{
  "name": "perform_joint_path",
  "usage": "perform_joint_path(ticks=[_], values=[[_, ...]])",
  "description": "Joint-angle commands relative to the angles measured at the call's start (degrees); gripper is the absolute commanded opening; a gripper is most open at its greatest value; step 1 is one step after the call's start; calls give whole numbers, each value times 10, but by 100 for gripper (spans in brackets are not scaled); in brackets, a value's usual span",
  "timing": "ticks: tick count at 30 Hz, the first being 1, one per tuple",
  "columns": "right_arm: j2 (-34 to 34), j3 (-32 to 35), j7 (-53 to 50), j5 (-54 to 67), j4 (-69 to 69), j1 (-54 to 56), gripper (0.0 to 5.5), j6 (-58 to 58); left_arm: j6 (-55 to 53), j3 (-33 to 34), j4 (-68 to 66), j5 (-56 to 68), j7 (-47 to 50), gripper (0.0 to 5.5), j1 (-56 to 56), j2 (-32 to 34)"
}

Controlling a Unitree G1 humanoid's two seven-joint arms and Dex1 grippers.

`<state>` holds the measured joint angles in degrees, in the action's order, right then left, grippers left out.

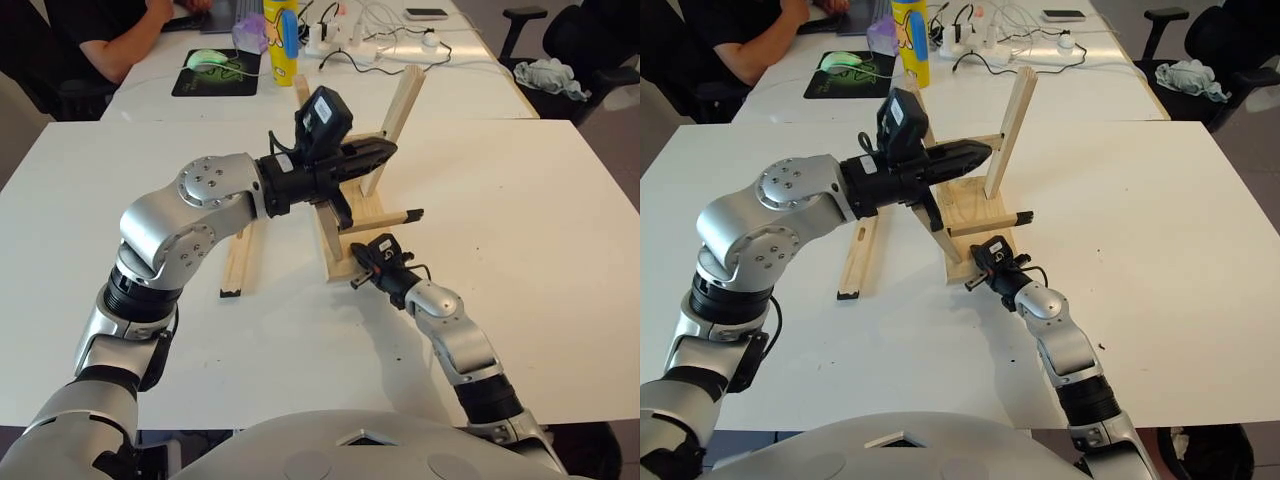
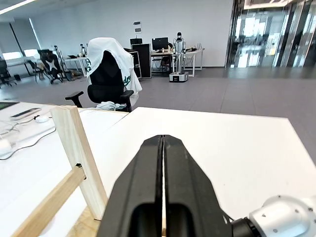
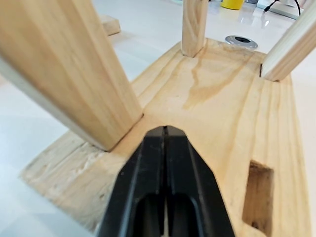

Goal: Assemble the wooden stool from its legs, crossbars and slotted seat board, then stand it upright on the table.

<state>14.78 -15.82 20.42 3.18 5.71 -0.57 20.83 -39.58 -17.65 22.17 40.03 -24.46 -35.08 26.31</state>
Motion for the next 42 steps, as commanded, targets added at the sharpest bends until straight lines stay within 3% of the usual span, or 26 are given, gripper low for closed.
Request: perform_joint_path(ticks=[1,5,8,11,13,17,22,26,31,36,42], values=[[10,-23,17,-8,-49,-43,0,61,31,56,-48,-23,24,3,38,-39],[10,-23,17,-7,-50,-49,0,56,127,206,-50,20,82,3,7,-104],[11,-21,17,-7,-48,-53,0,54,147,246,-49,3,91,3,32,-95],[14,-20,16,-9,-45,-56,0,54,108,259,-78,-35,107,50,102,-57],[18,-28,20,-13,-43,-55,0,60,103,248,-86,-93,114,81,161,-25],[21,-34,24,-14,-39,-50,0,55,46,274,-121,-128,180,139,222,-40],[12,-4,19,8,-16,-53,0,9,17,221,-127,-164,178,143,314,-63],[18,-7,33,8,-36,-30,0,4,-12,224,-60,-156,211,166,382,-114],[19,-1,36,13,-37,-34,0,3,-49,245,6,-153,253,239,397,-150],[14,-4,34,14,-35,-40,0,6,-116,224,38,-142,258,315,388,-165],[9,-8,35,14,-33,-39,0,8,-124,181,19,-192,254,318,386,-146]])
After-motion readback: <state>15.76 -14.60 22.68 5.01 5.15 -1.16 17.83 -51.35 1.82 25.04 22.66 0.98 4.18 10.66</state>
